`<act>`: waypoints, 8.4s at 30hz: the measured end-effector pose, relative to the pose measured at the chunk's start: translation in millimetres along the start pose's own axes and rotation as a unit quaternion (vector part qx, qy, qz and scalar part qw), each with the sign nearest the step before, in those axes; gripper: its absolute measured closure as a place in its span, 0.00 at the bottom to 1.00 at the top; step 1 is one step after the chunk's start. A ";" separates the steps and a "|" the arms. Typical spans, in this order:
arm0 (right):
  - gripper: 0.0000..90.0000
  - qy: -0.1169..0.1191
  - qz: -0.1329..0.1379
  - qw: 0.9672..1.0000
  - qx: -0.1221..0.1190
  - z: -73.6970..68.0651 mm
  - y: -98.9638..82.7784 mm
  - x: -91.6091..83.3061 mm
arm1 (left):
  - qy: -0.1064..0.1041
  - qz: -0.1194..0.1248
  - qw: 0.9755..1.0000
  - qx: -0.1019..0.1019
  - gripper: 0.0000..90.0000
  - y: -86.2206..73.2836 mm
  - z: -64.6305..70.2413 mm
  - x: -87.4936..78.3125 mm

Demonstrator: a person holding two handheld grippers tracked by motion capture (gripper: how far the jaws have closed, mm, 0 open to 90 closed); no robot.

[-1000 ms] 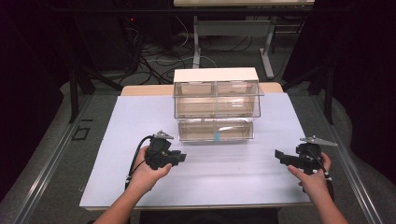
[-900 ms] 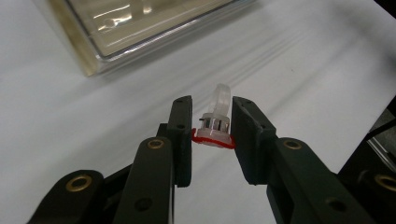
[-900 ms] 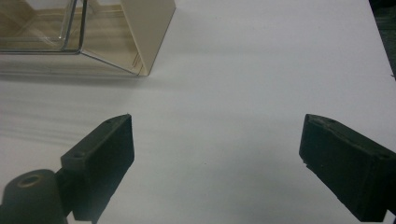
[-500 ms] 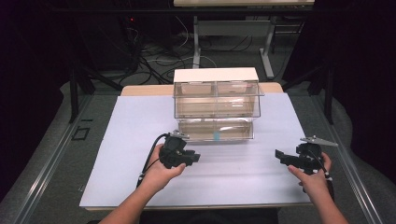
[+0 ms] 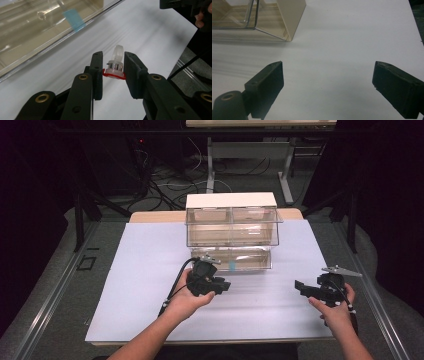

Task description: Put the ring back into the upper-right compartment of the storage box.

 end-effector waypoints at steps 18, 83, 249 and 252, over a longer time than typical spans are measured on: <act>0.11 0.001 0.001 1.000 0.001 -0.4 0.4 -0.3 | -0.004 0.005 1.000 0.017 0.78 36.9 24.3 -8.0; 0.11 0.001 -0.002 1.000 -0.001 0.4 -0.2 0.9 | 0.007 0.013 1.000 -0.012 0.78 127.1 28.0 -35.0; 0.11 0.003 0.001 1.000 0.005 -3.9 -0.5 2.7 | 0.123 0.128 0.983 -0.047 0.07 8.9 -97.2 -105.1; 0.11 0.003 0.001 1.000 0.006 -3.0 -0.6 2.5 | 0.135 0.126 0.981 -0.054 0.04 -4.5 -108.3 -106.1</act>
Point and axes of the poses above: each handheld gripper's, and its own axes: x roughly forward along the jaws, y roughly out of its top, z roughly to its right, the point moved 8 cm from there along x, roughly forward along the jaws, and after that the axes turned 4 degrees about -z, right-handed, at the moved point
